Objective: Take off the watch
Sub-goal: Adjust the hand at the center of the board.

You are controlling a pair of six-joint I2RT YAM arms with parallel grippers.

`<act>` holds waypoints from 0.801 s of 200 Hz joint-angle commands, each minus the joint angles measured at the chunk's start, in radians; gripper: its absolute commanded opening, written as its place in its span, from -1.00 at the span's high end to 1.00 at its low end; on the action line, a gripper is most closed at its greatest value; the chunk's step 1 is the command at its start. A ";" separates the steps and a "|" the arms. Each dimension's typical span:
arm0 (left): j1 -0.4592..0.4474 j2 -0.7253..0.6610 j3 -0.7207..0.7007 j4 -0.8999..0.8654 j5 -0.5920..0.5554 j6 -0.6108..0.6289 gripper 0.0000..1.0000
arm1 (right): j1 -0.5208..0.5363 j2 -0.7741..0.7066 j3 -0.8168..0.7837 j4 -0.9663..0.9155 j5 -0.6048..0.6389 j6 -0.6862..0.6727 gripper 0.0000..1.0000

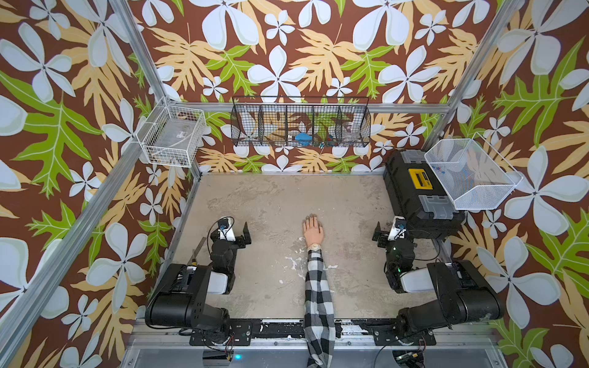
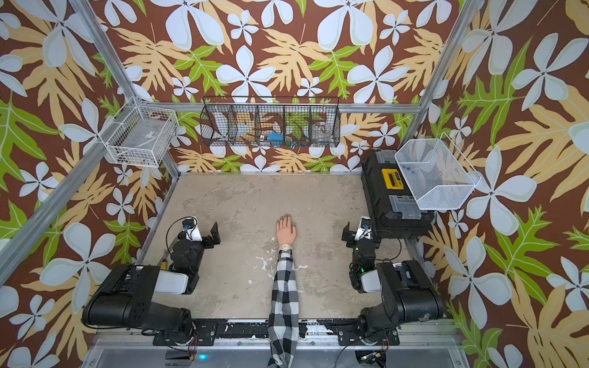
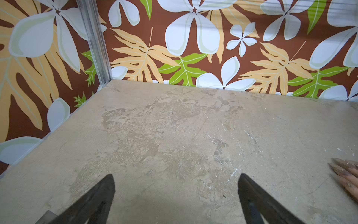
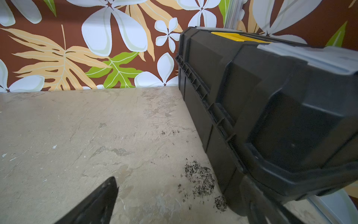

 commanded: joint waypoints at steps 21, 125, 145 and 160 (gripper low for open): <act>-0.001 -0.003 0.006 0.030 0.010 0.011 -0.99 | 0.000 -0.002 0.000 0.024 0.004 0.002 -1.00; 0.001 -0.009 0.002 0.028 0.044 0.024 -0.98 | 0.000 -0.005 -0.001 0.021 0.003 0.002 -0.99; 0.000 -0.049 0.018 -0.023 0.019 0.009 -0.95 | 0.000 -0.055 0.018 -0.039 0.004 -0.005 -1.00; 0.000 -0.094 0.046 -0.106 0.005 0.004 -0.97 | 0.000 -0.125 0.061 -0.185 0.015 0.006 -1.00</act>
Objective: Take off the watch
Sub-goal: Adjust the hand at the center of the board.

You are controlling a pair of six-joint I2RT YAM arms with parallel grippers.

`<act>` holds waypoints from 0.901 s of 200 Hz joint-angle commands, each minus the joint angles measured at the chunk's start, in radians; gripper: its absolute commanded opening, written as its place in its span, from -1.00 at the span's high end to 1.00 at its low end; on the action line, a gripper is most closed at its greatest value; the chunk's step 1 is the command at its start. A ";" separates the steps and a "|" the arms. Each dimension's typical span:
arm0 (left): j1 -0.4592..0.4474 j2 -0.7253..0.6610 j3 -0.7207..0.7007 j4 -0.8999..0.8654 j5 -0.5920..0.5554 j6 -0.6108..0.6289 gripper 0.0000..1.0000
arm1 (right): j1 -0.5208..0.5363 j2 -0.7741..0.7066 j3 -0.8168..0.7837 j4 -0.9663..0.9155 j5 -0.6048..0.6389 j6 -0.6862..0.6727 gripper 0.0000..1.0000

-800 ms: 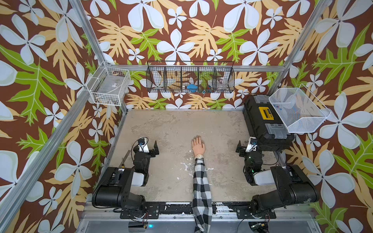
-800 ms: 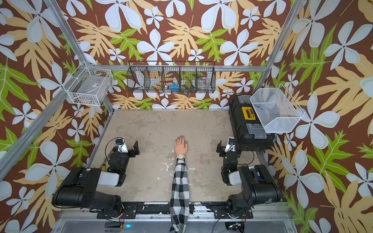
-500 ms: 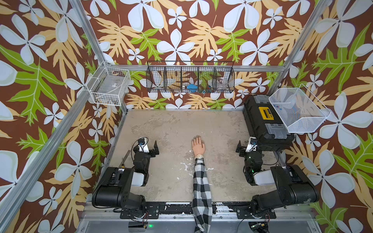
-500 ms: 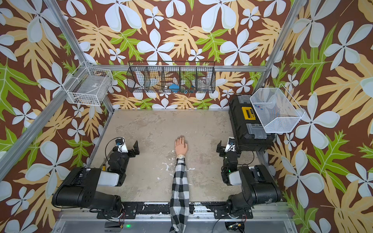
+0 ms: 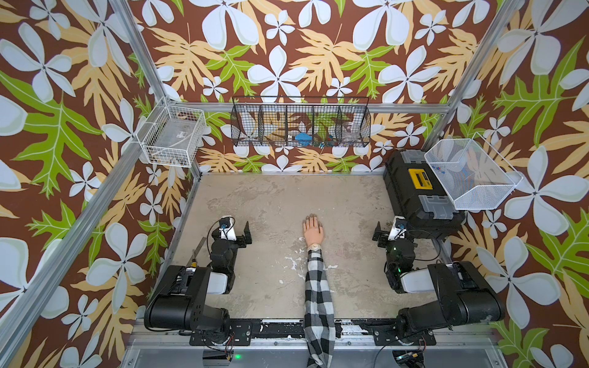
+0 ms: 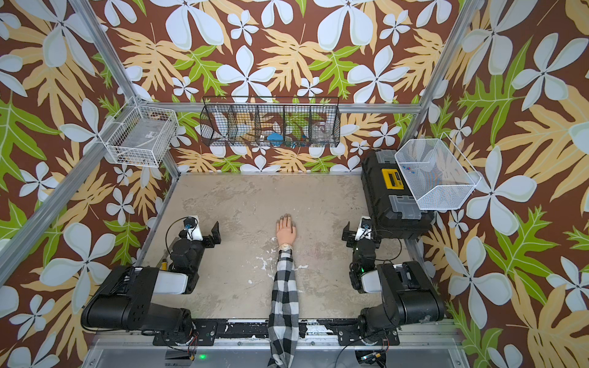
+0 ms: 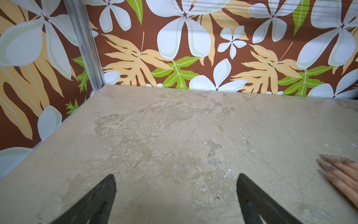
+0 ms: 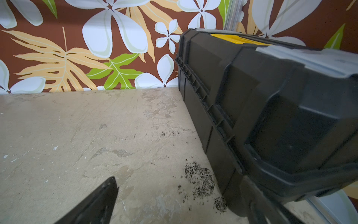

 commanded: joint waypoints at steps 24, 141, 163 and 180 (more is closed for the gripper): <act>0.000 -0.122 0.105 -0.267 -0.023 -0.019 -0.97 | 0.001 -0.163 0.113 -0.324 0.029 0.037 -0.99; -0.259 -0.372 0.410 -0.991 0.005 -0.473 -0.78 | 0.003 -0.285 0.421 -1.088 -0.442 0.472 -0.99; -0.384 -0.335 0.455 -1.091 -0.043 -0.536 -0.75 | 0.032 -0.322 0.400 -1.139 -0.427 0.487 -1.00; -0.492 -0.302 0.472 -1.135 -0.098 -0.602 -0.74 | 0.058 -0.333 0.389 -1.168 -0.435 0.500 -1.00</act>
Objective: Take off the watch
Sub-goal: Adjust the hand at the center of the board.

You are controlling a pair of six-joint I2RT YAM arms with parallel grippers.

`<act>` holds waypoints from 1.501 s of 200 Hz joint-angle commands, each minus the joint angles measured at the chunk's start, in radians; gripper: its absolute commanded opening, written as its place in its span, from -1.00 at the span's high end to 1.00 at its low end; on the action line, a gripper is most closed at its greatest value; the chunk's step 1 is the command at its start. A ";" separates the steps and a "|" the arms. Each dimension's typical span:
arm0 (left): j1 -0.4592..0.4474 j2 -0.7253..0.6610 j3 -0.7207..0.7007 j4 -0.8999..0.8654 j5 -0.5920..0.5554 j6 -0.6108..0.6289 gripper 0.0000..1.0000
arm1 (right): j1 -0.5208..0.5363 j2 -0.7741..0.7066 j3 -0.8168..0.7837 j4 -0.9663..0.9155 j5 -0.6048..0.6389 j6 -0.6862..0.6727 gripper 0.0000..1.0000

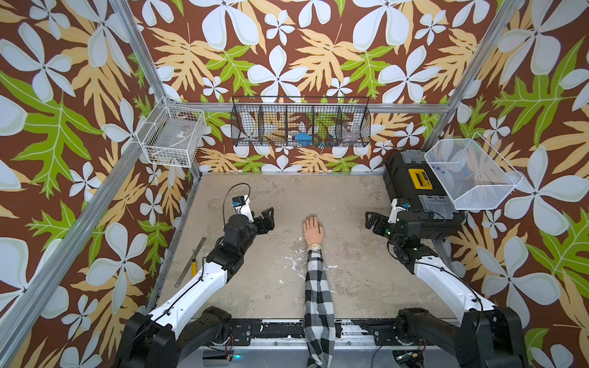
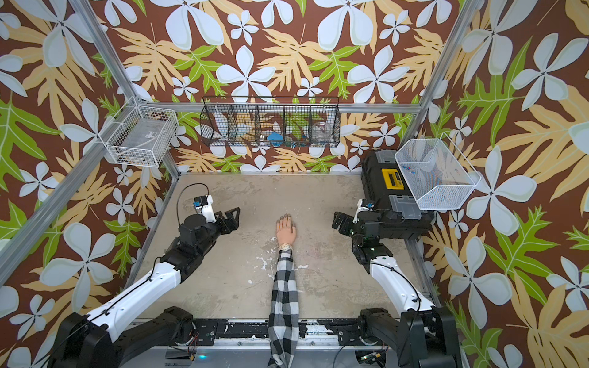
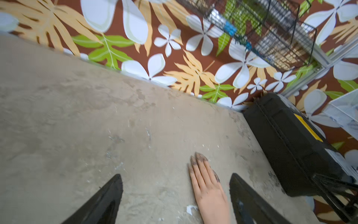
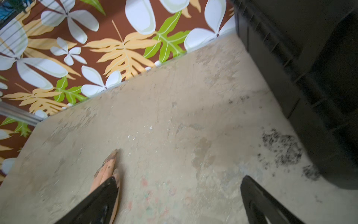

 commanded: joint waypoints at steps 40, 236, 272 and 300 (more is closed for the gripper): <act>-0.344 0.187 0.102 -0.234 -0.203 -0.243 -0.68 | 0.046 -0.026 -0.084 -0.016 -0.146 0.100 -1.00; -0.668 0.689 0.516 -0.669 -0.393 -0.556 -0.35 | 0.046 0.210 -0.011 0.004 -0.179 0.157 -1.00; -0.668 0.739 0.550 -0.665 -0.385 -0.525 -0.37 | 0.046 0.222 -0.026 0.018 -0.171 0.156 -0.99; -0.668 0.782 0.580 -0.667 -0.381 -0.499 -0.37 | 0.047 0.232 -0.032 0.025 -0.169 0.154 -0.99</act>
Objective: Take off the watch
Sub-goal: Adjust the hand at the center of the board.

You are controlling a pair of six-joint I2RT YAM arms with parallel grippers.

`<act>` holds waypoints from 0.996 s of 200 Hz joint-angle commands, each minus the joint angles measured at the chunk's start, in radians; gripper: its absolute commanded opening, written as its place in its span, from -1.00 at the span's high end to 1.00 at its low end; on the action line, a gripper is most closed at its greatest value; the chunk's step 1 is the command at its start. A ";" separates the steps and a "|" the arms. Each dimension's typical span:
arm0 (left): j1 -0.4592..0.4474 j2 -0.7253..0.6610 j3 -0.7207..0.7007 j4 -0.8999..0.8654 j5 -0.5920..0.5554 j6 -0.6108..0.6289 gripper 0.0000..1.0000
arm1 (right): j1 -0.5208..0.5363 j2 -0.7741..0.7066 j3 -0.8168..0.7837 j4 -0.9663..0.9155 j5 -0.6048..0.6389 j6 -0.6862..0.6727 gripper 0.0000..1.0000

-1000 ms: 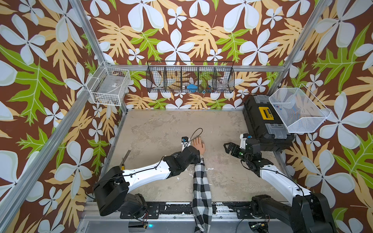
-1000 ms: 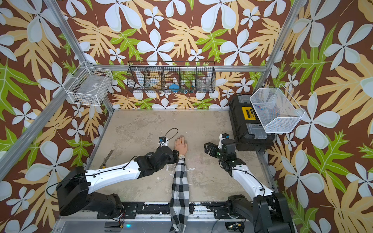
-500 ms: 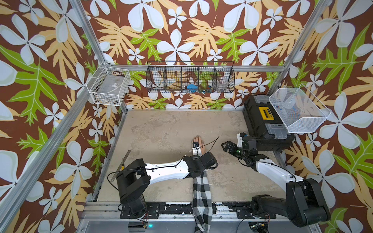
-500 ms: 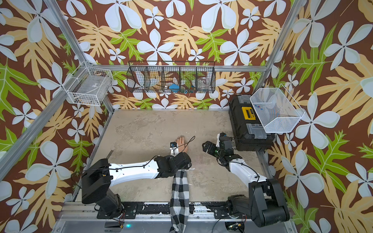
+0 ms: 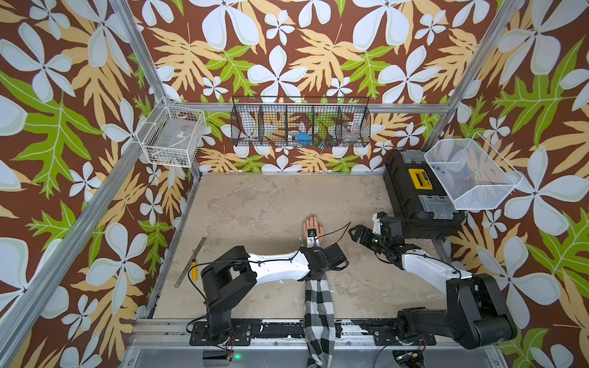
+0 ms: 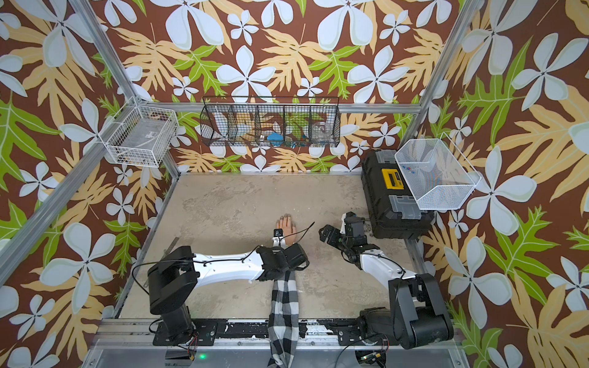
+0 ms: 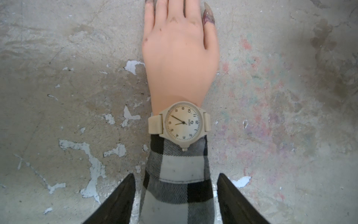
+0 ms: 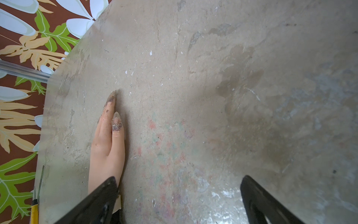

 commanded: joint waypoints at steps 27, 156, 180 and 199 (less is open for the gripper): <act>-0.001 0.048 0.033 -0.013 0.010 0.034 -0.37 | 0.001 0.010 -0.002 0.026 0.013 -0.008 -0.99; 0.041 0.102 0.011 0.035 0.051 0.054 -0.30 | -0.009 -0.001 0.014 0.007 0.015 -0.015 -0.99; 0.041 0.114 -0.001 0.049 0.062 0.056 -0.27 | -0.009 0.003 0.020 0.001 0.003 -0.013 -0.99; 0.041 0.115 -0.008 0.060 0.068 0.060 -0.18 | -0.009 -0.001 0.022 0.000 0.001 -0.012 -0.99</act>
